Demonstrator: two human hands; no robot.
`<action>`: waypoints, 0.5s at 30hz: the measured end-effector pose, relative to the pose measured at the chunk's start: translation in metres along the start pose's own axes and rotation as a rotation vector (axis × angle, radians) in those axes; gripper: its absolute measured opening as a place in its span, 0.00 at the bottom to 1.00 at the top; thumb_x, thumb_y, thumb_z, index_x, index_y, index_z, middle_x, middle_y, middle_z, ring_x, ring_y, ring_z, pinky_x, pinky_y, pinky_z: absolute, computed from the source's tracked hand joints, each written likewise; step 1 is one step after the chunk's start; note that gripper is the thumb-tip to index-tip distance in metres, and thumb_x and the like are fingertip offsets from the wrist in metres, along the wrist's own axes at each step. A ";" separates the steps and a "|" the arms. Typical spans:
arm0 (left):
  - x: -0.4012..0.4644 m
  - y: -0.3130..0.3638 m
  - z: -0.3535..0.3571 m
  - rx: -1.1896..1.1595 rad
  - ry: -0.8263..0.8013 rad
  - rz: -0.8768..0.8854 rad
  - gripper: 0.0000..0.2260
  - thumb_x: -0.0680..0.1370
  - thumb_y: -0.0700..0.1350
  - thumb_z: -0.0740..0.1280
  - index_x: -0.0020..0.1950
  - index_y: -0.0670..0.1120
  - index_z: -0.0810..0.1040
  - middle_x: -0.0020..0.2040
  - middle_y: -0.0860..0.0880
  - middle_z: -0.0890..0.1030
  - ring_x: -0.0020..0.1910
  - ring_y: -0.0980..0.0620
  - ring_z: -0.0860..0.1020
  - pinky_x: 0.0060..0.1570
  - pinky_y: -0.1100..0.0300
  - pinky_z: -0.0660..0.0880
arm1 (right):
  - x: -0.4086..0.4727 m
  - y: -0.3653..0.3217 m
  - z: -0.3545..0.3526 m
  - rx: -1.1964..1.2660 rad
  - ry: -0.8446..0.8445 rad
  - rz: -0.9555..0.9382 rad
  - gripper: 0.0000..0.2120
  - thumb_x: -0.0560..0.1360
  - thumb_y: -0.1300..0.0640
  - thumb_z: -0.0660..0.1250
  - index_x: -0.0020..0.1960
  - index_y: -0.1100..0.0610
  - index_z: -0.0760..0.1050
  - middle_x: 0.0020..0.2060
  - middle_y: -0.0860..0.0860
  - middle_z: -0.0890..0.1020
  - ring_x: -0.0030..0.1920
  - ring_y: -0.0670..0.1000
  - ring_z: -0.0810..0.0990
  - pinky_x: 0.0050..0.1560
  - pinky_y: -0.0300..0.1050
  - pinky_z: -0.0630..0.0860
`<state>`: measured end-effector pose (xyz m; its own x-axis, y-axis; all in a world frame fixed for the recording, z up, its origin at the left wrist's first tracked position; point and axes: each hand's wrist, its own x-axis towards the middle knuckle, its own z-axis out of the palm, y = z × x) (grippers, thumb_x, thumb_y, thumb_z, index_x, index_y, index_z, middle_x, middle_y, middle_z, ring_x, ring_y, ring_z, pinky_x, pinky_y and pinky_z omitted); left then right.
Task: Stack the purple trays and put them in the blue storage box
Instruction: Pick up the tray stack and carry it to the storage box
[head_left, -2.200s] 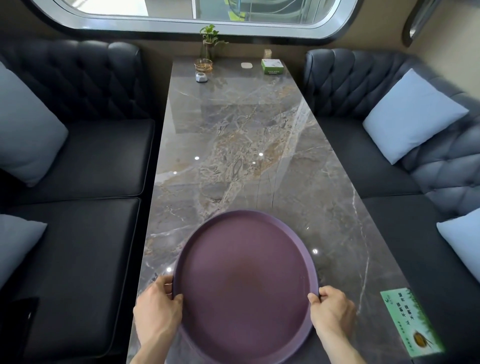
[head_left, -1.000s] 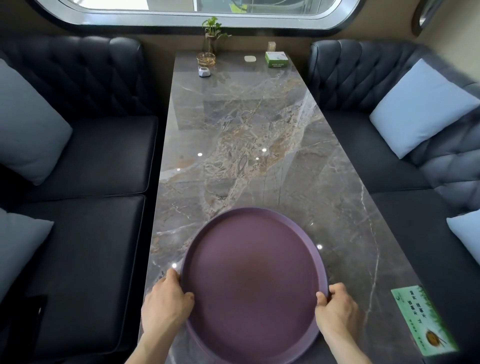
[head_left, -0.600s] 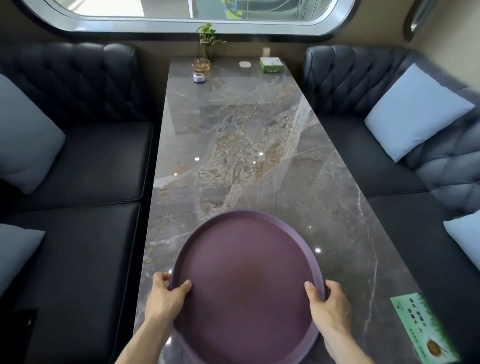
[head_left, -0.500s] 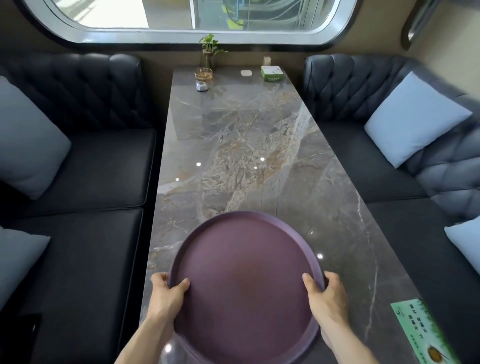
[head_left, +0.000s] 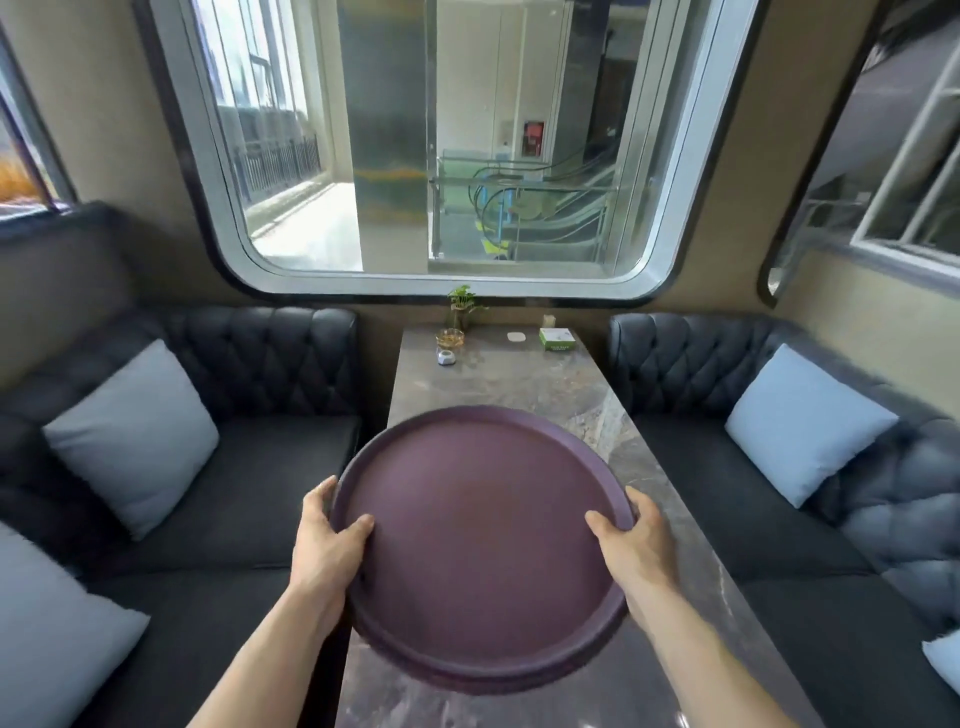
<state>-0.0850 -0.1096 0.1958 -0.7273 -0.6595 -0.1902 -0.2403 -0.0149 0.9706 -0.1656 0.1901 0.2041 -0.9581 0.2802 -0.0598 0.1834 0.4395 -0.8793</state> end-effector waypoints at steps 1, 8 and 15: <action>0.001 0.015 -0.004 -0.012 0.004 0.025 0.29 0.73 0.40 0.71 0.71 0.59 0.68 0.61 0.55 0.77 0.57 0.49 0.79 0.61 0.45 0.77 | 0.001 -0.017 -0.004 0.019 0.000 -0.027 0.27 0.71 0.51 0.73 0.68 0.53 0.71 0.63 0.52 0.78 0.60 0.56 0.77 0.58 0.50 0.74; 0.004 0.100 -0.032 -0.096 0.054 0.129 0.26 0.73 0.40 0.71 0.69 0.56 0.72 0.55 0.53 0.79 0.53 0.49 0.79 0.55 0.50 0.77 | -0.003 -0.115 -0.024 0.096 0.061 -0.154 0.29 0.72 0.49 0.72 0.70 0.53 0.69 0.67 0.53 0.74 0.65 0.58 0.74 0.62 0.56 0.73; 0.004 0.146 -0.055 -0.087 0.077 0.174 0.27 0.69 0.42 0.71 0.68 0.55 0.75 0.54 0.52 0.81 0.53 0.46 0.81 0.58 0.45 0.78 | -0.011 -0.160 -0.034 0.144 0.117 -0.200 0.26 0.72 0.50 0.72 0.68 0.56 0.72 0.64 0.55 0.77 0.61 0.59 0.76 0.58 0.54 0.75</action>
<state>-0.0873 -0.1558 0.3449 -0.7008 -0.7133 -0.0100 -0.0566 0.0416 0.9975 -0.1770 0.1458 0.3614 -0.9386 0.3004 0.1700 -0.0486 0.3725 -0.9267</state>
